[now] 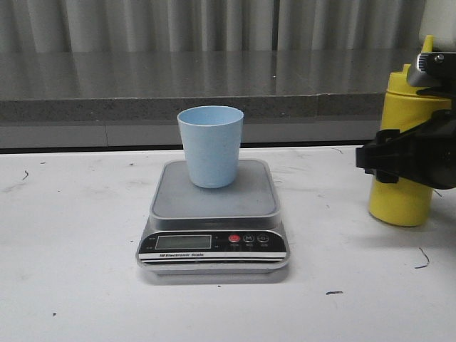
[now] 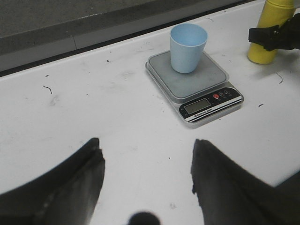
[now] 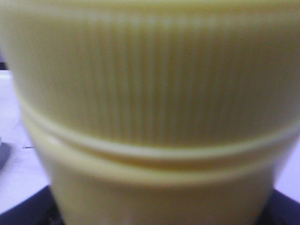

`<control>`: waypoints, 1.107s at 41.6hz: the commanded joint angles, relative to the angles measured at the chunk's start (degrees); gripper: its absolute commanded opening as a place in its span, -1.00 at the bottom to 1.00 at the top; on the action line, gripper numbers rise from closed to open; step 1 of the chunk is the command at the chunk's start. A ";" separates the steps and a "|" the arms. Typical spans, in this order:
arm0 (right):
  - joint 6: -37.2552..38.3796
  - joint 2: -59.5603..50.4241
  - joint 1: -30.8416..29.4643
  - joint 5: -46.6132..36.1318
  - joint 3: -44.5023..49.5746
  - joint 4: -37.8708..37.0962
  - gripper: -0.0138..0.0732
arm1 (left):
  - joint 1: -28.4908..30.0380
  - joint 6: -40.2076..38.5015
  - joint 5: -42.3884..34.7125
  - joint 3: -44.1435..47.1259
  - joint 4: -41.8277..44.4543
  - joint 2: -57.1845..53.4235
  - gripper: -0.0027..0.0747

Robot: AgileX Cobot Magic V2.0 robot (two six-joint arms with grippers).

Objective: Pour seasoning into cup on scale with both arms
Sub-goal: 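Reach the right gripper to the yellow squeeze bottle and grasp it, then lift the yellow bottle with the right gripper and tilt it nozzle-down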

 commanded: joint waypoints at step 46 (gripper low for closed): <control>-37.66 -25.71 0.03 73.72 -35.13 -5.70 0.10 | -0.38 -0.46 -4.22 -1.28 0.13 0.81 0.12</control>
